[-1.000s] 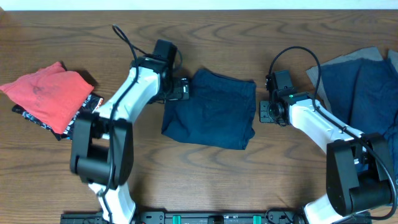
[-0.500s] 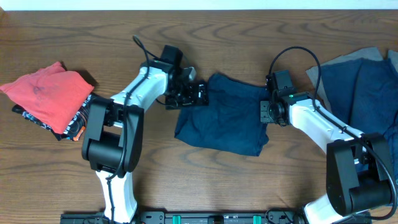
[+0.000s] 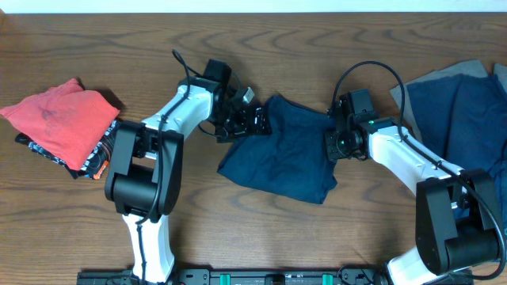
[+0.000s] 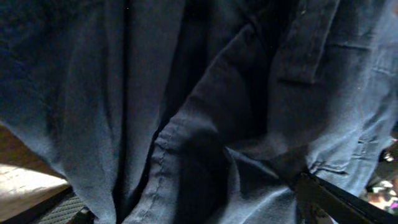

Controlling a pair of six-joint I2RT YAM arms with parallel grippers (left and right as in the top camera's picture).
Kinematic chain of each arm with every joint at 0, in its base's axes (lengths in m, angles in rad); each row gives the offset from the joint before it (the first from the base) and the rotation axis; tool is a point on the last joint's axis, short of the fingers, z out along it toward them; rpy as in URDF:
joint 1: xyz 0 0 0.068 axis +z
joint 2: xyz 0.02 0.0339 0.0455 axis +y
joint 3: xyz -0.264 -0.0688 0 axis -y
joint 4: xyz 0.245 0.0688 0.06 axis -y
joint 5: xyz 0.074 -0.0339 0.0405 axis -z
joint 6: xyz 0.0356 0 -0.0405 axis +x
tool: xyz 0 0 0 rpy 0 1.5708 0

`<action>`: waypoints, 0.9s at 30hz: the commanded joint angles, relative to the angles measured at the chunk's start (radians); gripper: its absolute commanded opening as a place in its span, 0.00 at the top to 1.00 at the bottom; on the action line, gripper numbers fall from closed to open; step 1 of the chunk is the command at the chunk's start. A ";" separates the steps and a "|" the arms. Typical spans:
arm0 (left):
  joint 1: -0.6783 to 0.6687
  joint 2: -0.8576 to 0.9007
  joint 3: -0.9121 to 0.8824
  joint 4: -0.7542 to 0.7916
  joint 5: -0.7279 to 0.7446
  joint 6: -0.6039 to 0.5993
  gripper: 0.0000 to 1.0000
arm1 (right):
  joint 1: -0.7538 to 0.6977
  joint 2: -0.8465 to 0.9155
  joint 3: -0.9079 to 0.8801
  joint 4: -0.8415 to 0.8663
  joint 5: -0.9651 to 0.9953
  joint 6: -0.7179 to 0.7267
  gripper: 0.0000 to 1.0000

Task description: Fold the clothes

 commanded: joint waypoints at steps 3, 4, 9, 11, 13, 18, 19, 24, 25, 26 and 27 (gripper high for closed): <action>0.030 0.027 -0.010 -0.005 0.053 0.014 0.01 | 0.008 0.006 0.015 0.001 -0.068 -0.025 0.58; 0.034 0.027 -0.010 -0.006 0.053 0.014 0.01 | 0.008 0.006 0.014 0.000 -0.068 -0.025 0.58; 0.032 0.028 -0.010 -0.013 0.060 0.015 0.02 | 0.008 0.006 0.014 0.001 -0.068 -0.025 0.58; 0.019 0.028 -0.014 -0.013 0.088 0.032 0.02 | 0.008 0.006 0.014 0.001 -0.068 -0.025 0.58; -0.002 0.028 -0.021 -0.013 0.097 0.038 0.02 | 0.008 0.006 0.014 0.001 -0.068 -0.025 0.58; -0.051 0.028 -0.038 -0.009 0.093 0.078 0.00 | 0.008 0.006 0.014 0.000 -0.068 -0.025 0.58; -0.058 0.028 -0.039 -0.006 0.093 0.078 0.02 | 0.008 0.006 0.014 0.000 -0.068 -0.025 0.58; -0.073 0.028 -0.041 0.001 0.017 0.077 0.38 | 0.008 0.006 0.014 0.000 -0.068 -0.025 0.58; -0.073 0.028 -0.041 -0.002 -0.012 0.077 0.50 | 0.008 0.006 0.014 -0.001 -0.068 -0.025 0.58; -0.073 0.028 -0.041 -0.002 -0.030 0.076 0.60 | 0.008 0.006 0.014 -0.002 -0.068 -0.025 0.58; -0.071 0.028 -0.041 -0.002 -0.053 0.076 0.73 | 0.008 0.006 0.014 -0.004 -0.068 -0.025 0.58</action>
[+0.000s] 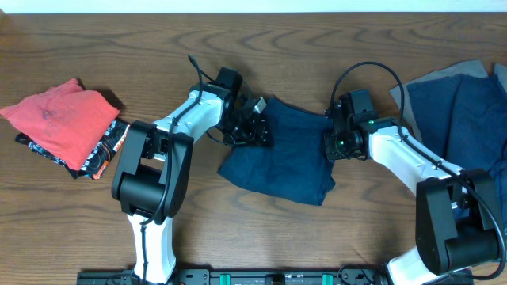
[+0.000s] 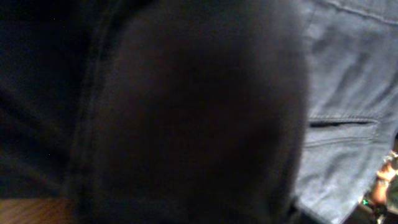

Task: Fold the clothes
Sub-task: 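Carry the folded shirt left and place it on the red shirt pile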

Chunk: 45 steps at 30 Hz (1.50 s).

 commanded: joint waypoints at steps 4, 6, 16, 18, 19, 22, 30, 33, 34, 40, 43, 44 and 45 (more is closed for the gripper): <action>0.016 0.022 0.003 0.004 -0.139 0.012 0.94 | 0.008 0.006 0.014 -0.011 -0.037 -0.013 0.61; 0.033 0.014 0.017 -0.002 -0.179 0.012 0.94 | 0.006 0.006 0.014 -0.018 -0.013 -0.008 0.64; 0.217 -0.256 0.090 -0.066 -0.602 -0.017 0.94 | -0.093 -0.001 0.014 -0.103 0.075 0.065 0.66; 0.275 -0.329 0.090 -0.047 -0.635 -0.031 0.94 | -0.106 -0.001 0.014 -0.110 0.075 0.065 0.66; 0.311 -0.368 0.090 -0.031 -0.647 -0.031 0.94 | -0.111 -0.001 0.014 -0.113 0.074 0.065 0.67; 0.416 -0.454 0.090 0.036 -0.653 -0.034 0.94 | -0.113 -0.001 0.014 -0.113 0.074 0.065 0.67; 0.672 -0.502 0.087 0.234 -0.653 -0.034 0.92 | -0.113 -0.001 0.014 -0.125 0.074 0.065 0.67; 0.734 -0.478 0.087 0.248 -0.654 -0.034 0.91 | -0.113 -0.001 0.014 -0.130 0.074 0.065 0.67; 0.754 -0.466 0.087 0.247 -0.654 -0.034 0.91 | -0.113 -0.001 0.014 -0.130 0.074 0.065 0.67; 0.858 -0.395 0.085 0.228 -0.654 -0.037 0.91 | -0.113 -0.001 0.014 -0.135 0.074 0.065 0.67; 0.898 -0.362 0.084 0.214 -0.653 -0.046 0.91 | -0.113 -0.001 0.014 -0.137 0.074 0.065 0.67; 0.909 -0.352 0.084 0.204 -0.653 -0.058 0.91 | -0.113 -0.001 0.014 -0.136 0.075 0.065 0.66; 0.923 -0.345 0.084 0.191 -0.653 -0.073 0.91 | -0.113 -0.001 0.014 -0.136 0.074 0.065 0.67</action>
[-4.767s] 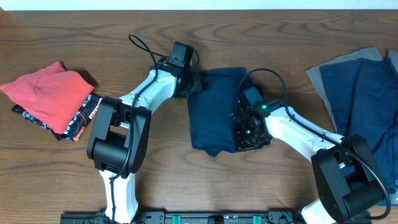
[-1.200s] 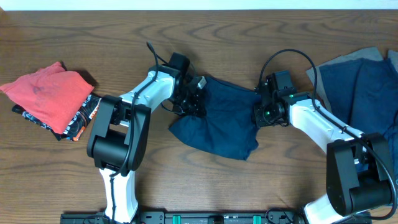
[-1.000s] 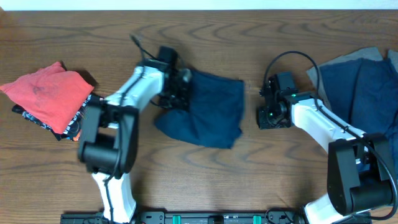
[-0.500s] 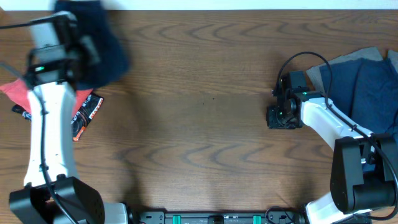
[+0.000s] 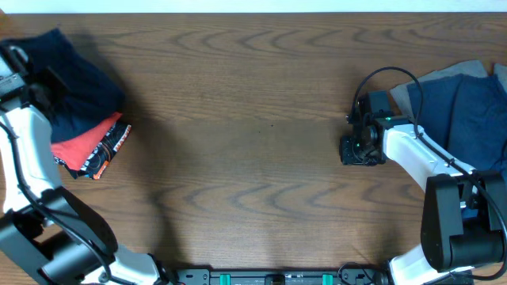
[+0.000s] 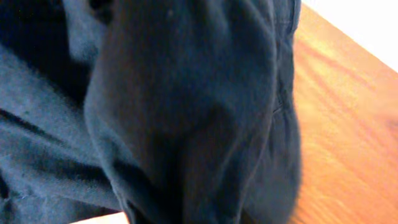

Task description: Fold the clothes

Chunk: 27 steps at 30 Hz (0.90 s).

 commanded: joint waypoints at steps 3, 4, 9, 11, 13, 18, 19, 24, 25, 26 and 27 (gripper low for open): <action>0.072 0.021 0.008 -0.069 -0.005 -0.067 0.89 | -0.005 -0.001 0.014 0.000 0.007 0.011 0.66; 0.086 0.021 0.008 -0.090 -0.005 -0.066 0.87 | -0.005 -0.001 0.014 0.000 0.007 0.011 0.66; 0.149 0.020 0.008 -0.144 -0.005 -0.093 0.48 | -0.005 -0.001 0.014 0.000 0.007 0.010 0.66; 0.178 0.018 0.008 -0.169 -0.004 -0.168 0.38 | -0.005 -0.001 0.014 0.000 0.007 0.010 0.66; 0.208 0.013 0.008 -0.195 0.022 -0.235 0.32 | -0.005 -0.001 0.014 -0.001 0.007 0.010 0.66; 0.246 -0.017 0.008 -0.184 0.198 -0.242 0.31 | -0.005 -0.001 0.014 0.000 0.007 0.010 0.65; 0.247 -0.025 0.008 -0.168 0.251 -0.241 0.31 | -0.005 -0.001 0.014 0.000 0.007 0.010 0.65; 0.220 -0.031 0.008 -0.087 0.382 -0.240 0.31 | -0.005 -0.001 0.014 0.000 0.006 0.011 0.65; 0.212 -0.028 0.008 -0.088 0.365 -0.240 0.32 | -0.005 -0.001 0.014 0.000 0.006 0.011 0.65; 0.205 -0.023 0.005 -0.089 0.343 -0.240 0.33 | -0.005 -0.001 0.014 0.000 0.006 0.011 0.65; 0.201 -0.016 -0.002 -0.089 0.327 -0.241 0.34 | -0.005 -0.001 0.014 -0.001 0.006 0.011 0.65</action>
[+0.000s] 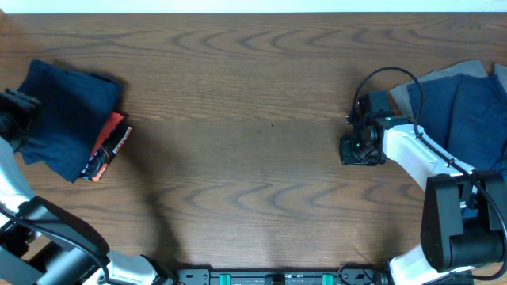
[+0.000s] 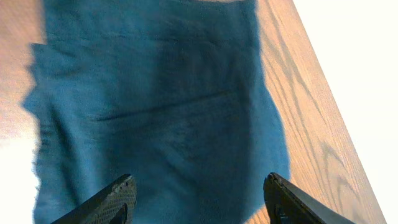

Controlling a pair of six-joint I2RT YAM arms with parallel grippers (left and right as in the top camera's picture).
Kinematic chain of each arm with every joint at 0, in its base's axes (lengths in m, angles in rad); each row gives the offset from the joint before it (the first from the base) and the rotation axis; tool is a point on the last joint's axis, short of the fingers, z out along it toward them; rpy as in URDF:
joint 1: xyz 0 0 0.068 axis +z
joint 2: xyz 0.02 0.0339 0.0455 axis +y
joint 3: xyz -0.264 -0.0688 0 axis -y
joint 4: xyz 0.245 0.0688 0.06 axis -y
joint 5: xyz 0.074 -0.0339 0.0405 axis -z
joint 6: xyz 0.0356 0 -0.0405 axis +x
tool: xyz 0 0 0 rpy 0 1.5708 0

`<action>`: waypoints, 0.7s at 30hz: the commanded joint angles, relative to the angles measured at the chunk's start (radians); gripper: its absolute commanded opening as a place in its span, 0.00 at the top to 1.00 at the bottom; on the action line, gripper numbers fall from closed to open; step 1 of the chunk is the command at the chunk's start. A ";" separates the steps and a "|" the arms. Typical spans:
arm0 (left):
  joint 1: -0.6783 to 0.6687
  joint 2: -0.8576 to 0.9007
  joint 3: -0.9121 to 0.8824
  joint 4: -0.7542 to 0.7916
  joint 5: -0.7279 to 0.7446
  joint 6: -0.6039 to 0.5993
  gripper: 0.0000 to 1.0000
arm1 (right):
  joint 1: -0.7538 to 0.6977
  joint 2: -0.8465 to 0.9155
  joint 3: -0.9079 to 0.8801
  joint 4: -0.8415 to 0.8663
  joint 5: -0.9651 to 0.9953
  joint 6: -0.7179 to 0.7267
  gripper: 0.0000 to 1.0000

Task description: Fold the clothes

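A folded dark blue garment [image 1: 67,111] lies on top of the stack at the table's left end. Only the black and orange edge of a lower garment [image 1: 107,146] shows beneath it. My left gripper [image 1: 22,119] sits at the stack's left side. In the left wrist view the left gripper [image 2: 199,196] is open just above the blue garment [image 2: 155,106], its fingers [image 2: 118,199] wide apart and holding nothing. My right gripper [image 1: 358,149] rests low on bare wood at mid-right. Whether its jaws are open cannot be made out.
A heap of unfolded blue and grey clothes [image 1: 463,103] lies at the right edge, just beyond the right arm. The wooden table [image 1: 253,158] stretches between the stack and the right gripper. The table's far edge [image 2: 323,93] runs close to the stack.
The left gripper has let go of the blue garment, which now lies flat over the red one. The gripper has opened and stands just left of the stack. The right arm has not moved.
Both grippers were at the folded blue garment in the table's middle, then the left one pressed further onto it. Later the left gripper held it bunched over the red stack at far left, with the right gripper drawn back rightwards. Now the garment lies released on the stack.
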 commanded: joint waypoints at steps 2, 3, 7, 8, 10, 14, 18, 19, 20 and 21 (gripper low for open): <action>-0.021 0.009 -0.022 -0.001 -0.005 -0.009 0.34 | -0.005 -0.001 0.014 -0.002 0.006 0.011 0.65; -0.022 0.016 -0.034 -0.004 -0.016 -0.009 0.34 | -0.005 -0.001 0.014 -0.003 0.006 0.011 0.65; -0.021 0.053 -0.085 -0.023 -0.088 -0.009 0.34 | -0.005 -0.001 0.014 -0.005 0.006 0.011 0.65; -0.020 0.066 -0.100 -0.023 -0.091 -0.009 0.34 | -0.005 -0.001 0.014 -0.005 0.006 0.011 0.65; -0.017 0.093 -0.119 -0.032 -0.090 -0.010 0.34 | -0.005 -0.001 0.014 -0.005 0.006 0.011 0.65; -0.013 0.150 -0.122 -0.064 -0.090 -0.073 0.31 | -0.005 -0.001 0.014 -0.006 0.006 0.011 0.65; -0.014 0.146 -0.122 -0.070 -0.075 -0.073 0.26 | -0.005 -0.001 0.014 -0.008 0.006 0.010 0.64; -0.014 0.138 -0.121 -0.070 -0.067 -0.073 0.25 | -0.005 -0.001 0.014 -0.008 0.007 0.010 0.65; -0.014 0.126 -0.120 -0.067 -0.047 -0.072 0.23 | -0.005 -0.001 0.014 -0.007 0.006 0.011 0.64; -0.014 0.113 -0.120 -0.064 -0.023 -0.072 0.22 | -0.005 -0.001 0.014 -0.007 0.006 0.011 0.64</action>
